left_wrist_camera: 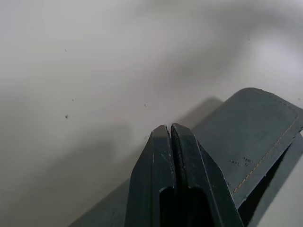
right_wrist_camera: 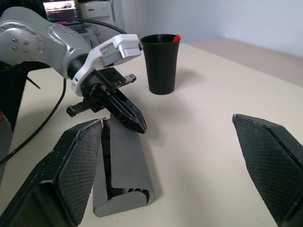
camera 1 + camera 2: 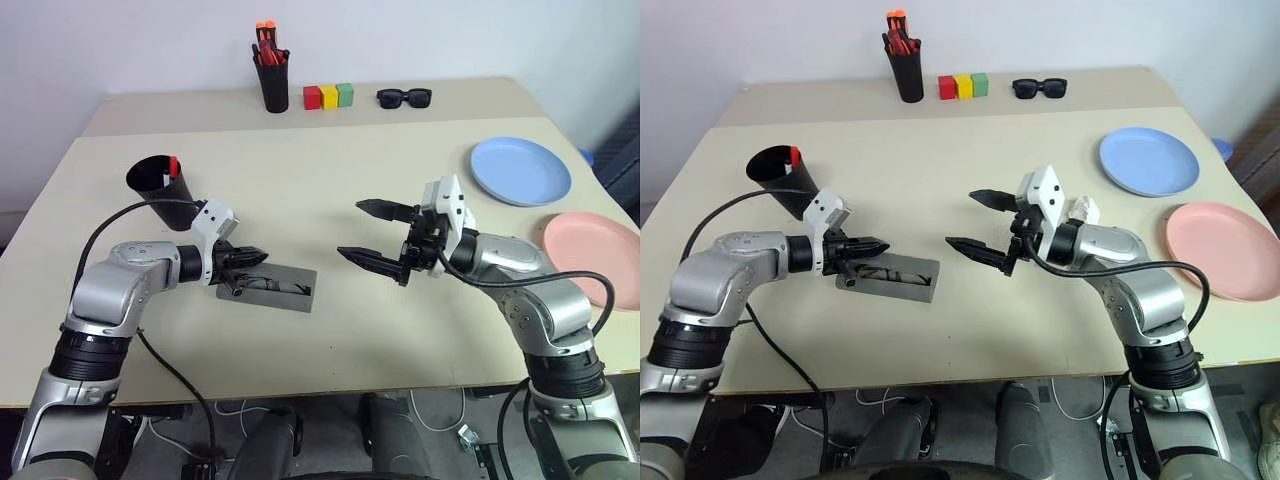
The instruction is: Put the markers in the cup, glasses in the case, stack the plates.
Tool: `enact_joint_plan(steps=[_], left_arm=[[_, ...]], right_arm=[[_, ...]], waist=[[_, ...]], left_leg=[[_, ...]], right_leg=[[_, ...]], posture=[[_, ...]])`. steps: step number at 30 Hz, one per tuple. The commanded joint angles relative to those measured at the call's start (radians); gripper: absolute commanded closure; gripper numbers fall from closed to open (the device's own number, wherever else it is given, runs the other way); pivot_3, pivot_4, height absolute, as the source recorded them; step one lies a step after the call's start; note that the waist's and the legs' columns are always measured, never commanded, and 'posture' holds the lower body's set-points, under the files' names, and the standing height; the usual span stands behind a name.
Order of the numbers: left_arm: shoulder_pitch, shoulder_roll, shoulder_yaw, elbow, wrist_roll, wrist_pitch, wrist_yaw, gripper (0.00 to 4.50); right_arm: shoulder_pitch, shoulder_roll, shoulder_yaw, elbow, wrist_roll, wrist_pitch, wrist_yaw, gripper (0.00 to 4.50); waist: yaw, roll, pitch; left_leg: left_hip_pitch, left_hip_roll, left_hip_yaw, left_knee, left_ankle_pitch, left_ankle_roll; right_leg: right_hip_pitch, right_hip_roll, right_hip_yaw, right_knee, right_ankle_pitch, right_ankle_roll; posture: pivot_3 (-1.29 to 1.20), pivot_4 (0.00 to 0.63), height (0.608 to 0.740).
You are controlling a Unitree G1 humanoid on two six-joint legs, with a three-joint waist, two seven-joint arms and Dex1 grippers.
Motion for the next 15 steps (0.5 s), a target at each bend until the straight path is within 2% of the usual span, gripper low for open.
enact_joint_plan(steps=[1,10,15], left_arm=[[0.029,0.025,0.017,-0.035,0.006,-0.018,0.012,4.48],[0.115,0.091,0.041,-0.166,-0.049,0.053,0.016,4.48],[0.152,0.108,0.045,-0.174,-0.053,0.065,0.03,4.48]], right_arm=[[-0.026,0.004,-0.006,-0.001,-0.01,-0.029,-0.003,0.0],[-0.043,0.011,0.007,0.019,-0.029,-0.049,0.004,0.0],[-0.048,0.01,0.012,0.022,-0.038,-0.051,0.006,0.0]], waist=[[-0.002,0.0,0.0],[-0.001,0.0,0.0],[-0.002,0.0,0.0]], left_leg=[[0.0,0.0,0.0,0.0,0.0,0.0],[0.0,0.001,0.0,0.0,0.0,0.0],[0.0,0.003,0.001,0.0,0.0,0.0]], right_leg=[[0.0,0.0,0.0,0.0,0.0,0.0],[0.0,0.0,0.0,0.0,0.0,0.0],[0.0,0.0,0.0,0.0,0.0,0.0]], posture=[[0.0,0.15,0.74],[0.0,0.15,0.74],[0.0,0.15,0.74]])
